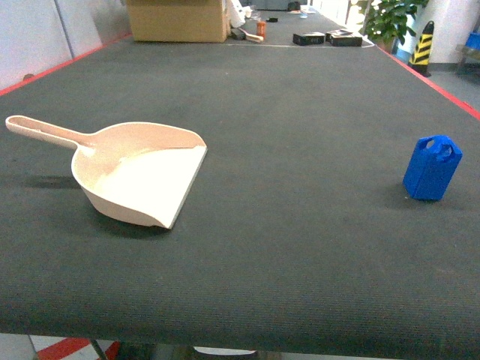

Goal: Place part in tray to right shelf

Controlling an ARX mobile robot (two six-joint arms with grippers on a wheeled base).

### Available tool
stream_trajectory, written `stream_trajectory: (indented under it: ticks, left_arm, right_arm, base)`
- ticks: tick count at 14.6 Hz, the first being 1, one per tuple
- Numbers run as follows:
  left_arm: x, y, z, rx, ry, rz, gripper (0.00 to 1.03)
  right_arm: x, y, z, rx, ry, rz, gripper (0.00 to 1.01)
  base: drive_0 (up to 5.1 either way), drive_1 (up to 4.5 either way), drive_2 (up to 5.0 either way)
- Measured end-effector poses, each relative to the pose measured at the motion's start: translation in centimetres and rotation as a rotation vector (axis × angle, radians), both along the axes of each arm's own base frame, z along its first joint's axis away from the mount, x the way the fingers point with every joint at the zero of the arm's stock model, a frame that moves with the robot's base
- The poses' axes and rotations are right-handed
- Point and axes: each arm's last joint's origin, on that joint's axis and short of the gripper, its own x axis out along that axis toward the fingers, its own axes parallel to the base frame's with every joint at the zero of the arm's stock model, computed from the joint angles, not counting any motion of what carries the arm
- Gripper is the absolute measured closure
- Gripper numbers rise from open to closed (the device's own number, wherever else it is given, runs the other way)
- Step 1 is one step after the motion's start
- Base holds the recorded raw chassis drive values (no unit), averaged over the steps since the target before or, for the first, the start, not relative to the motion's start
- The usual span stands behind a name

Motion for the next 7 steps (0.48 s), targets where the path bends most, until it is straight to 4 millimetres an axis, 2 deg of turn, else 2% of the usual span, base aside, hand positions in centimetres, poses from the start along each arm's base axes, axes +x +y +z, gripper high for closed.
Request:
stream_trajectory:
  ticks: [7]
  left_arm:
    - [0.0, 0.0, 0.0, 0.0, 0.0, 0.0, 0.05]
  right_arm:
    - [0.0, 0.0, 0.0, 0.0, 0.0, 0.0, 0.03]
  base:
    - [0.0, 0.0, 0.0]
